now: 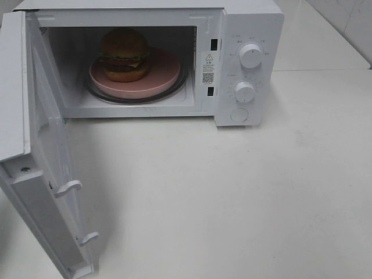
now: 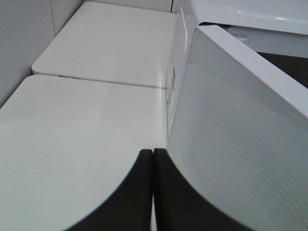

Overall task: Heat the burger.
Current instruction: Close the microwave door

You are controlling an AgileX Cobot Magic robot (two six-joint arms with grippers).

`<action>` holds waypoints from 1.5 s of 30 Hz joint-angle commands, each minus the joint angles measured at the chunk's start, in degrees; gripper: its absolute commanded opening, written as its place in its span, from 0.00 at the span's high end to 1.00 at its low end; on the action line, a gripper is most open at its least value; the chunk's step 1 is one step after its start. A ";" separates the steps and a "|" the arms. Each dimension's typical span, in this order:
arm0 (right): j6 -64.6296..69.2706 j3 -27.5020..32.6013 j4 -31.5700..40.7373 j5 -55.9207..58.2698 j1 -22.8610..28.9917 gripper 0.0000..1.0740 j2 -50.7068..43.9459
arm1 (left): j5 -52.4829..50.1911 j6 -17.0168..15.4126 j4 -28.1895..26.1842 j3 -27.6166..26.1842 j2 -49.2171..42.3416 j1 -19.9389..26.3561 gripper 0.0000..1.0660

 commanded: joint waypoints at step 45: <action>0.23 0.17 0.00 -0.46 -0.40 0.29 -1.55 | -45.84 -12.89 27.79 -5.21 45.44 -13.35 1.00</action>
